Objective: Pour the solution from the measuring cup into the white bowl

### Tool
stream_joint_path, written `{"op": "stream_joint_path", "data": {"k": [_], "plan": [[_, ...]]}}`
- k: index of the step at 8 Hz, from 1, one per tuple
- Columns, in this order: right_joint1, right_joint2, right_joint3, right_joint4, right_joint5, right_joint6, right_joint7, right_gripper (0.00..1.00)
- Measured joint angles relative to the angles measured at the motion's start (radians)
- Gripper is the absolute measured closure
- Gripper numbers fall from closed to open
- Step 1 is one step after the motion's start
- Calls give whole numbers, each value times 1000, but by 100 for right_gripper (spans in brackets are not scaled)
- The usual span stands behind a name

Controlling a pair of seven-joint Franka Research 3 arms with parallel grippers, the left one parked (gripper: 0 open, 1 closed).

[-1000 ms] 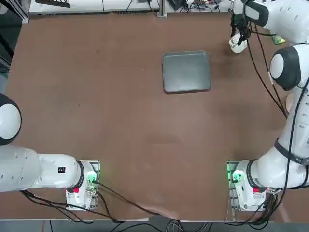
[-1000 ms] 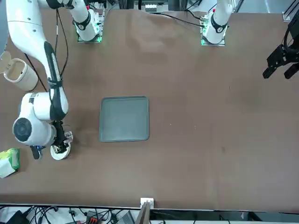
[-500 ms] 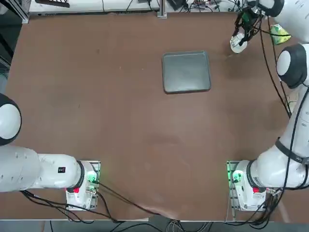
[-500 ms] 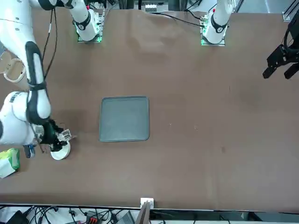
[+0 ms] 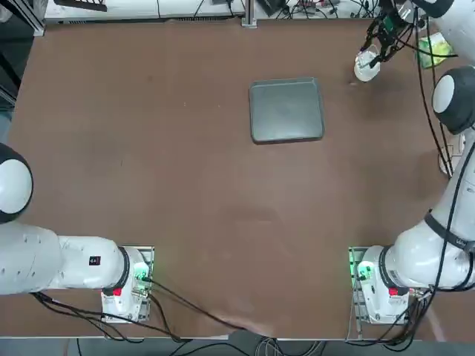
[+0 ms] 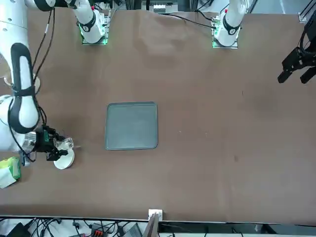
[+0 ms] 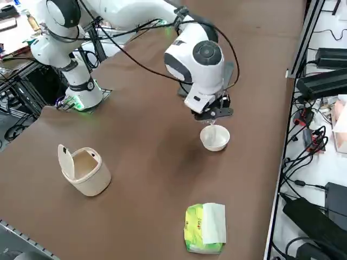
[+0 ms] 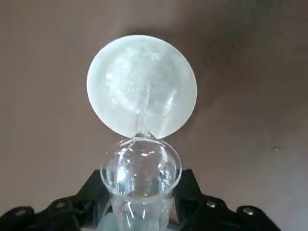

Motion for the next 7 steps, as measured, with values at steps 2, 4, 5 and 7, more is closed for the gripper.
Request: {"op": "stream_joint_path", "data": {"k": [2, 4, 5, 7], "plan": [[-52, 5, -1, -1, 137, -15, -61, 26], [-110, 18, -1, -2, 255, -21, -106, 26], [-123, 25, -1, -2, 296, -22, -114, 26], [-124, 30, 2, -2, 362, -22, -114, 26]]}}
